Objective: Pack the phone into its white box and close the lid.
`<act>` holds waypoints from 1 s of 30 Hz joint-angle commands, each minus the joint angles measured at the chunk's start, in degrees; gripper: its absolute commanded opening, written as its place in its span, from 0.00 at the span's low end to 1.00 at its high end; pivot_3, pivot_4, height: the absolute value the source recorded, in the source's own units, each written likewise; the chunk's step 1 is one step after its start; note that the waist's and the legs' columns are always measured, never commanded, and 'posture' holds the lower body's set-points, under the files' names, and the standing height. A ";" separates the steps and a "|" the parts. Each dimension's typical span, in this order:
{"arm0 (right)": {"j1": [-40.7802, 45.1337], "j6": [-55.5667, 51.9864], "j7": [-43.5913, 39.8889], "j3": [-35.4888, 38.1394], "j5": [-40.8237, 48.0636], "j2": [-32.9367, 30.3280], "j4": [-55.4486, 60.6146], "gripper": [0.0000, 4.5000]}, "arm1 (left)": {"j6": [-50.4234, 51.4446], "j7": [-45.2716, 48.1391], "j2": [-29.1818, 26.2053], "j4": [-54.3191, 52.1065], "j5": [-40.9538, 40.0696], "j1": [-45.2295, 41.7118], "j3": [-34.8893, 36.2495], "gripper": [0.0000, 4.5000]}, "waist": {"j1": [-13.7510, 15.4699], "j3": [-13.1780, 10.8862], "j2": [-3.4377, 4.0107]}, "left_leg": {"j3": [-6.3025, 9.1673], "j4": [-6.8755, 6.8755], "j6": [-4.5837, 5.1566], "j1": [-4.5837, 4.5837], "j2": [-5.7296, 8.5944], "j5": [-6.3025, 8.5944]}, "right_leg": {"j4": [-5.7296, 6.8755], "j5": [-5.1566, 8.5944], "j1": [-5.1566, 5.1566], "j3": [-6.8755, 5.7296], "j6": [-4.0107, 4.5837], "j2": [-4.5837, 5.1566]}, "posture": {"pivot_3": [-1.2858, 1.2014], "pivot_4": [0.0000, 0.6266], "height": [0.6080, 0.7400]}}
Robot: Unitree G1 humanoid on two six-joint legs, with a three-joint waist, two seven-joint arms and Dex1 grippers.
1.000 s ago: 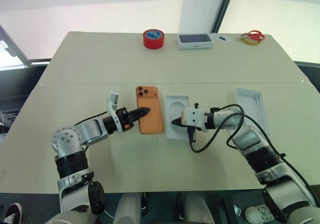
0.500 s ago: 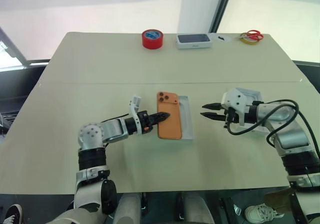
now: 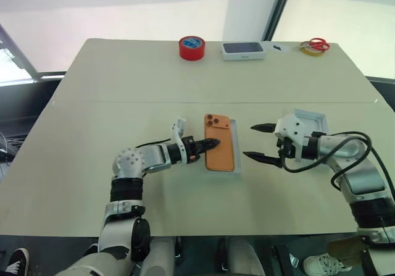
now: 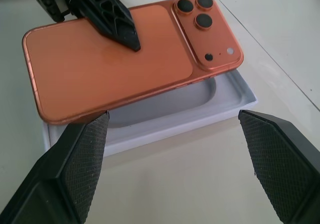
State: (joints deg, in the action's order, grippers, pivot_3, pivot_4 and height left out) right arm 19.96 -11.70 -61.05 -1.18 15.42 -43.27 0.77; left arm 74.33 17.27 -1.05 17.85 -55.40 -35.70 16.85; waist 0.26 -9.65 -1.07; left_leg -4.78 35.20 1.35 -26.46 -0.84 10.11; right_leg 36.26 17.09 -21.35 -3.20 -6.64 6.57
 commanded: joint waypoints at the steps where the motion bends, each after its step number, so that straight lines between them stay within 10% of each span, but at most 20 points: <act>1: -0.31 -0.15 1.08 1.55 1.12 0.56 3.16 0.96 | -0.13 0.66 0.59 -0.17 -0.53 -1.84 0.29 0.00 | 0.23 0.00 0.00 | 0.00 -0.02 0.00 0.00 0.00 0.00 | 0.00 0.00 -0.01 0.00 0.00 0.00 | 0.52 0.24 1.00; 11: -0.03 0.42 1.61 0.55 0.30 1.25 3.03 0.97 | 1.02 -0.65 -1.19 -3.69 2.54 -2.68 -2.73 0.98 | 0.39 0.01 0.02 | -0.01 0.05 0.02 0.06 0.01 0.01 | -0.03 0.05 0.12 0.00 0.20 0.01 | 0.52 0.24 1.00; 29: 1.81 2.42 2.31 -0.65 -1.88 3.48 -0.26 0.97 | 3.38 -3.26 -8.49 -16.86 3.54 -0.53 -2.15 0.98 | 0.45 0.01 0.07 | 0.00 -0.01 -0.15 0.00 0.00 -0.09 | -0.04 -0.02 0.02 0.02 0.08 -0.01 | 0.52 0.24 1.00; 30: 2.00 2.69 2.29 -0.72 -2.20 3.50 -0.63 0.86 | 1.55 -2.81 -9.60 -17.31 5.36 -0.19 -3.45 0.87 | 0.43 0.01 0.07 | 0.00 -0.01 -0.17 0.00 0.00 -0.10 | -0.04 -0.03 0.02 0.03 0.08 -0.01 | 0.52 0.24 1.00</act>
State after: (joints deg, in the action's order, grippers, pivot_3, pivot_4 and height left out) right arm 20.79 -10.41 -58.89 -2.18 13.55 -39.64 0.24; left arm 78.69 13.65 -9.29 3.14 -51.78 -36.20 14.54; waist 0.69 -9.64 -1.01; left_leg -4.78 35.19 1.15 -26.46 -0.84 9.98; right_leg 36.22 17.06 -21.32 -3.16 -6.55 6.56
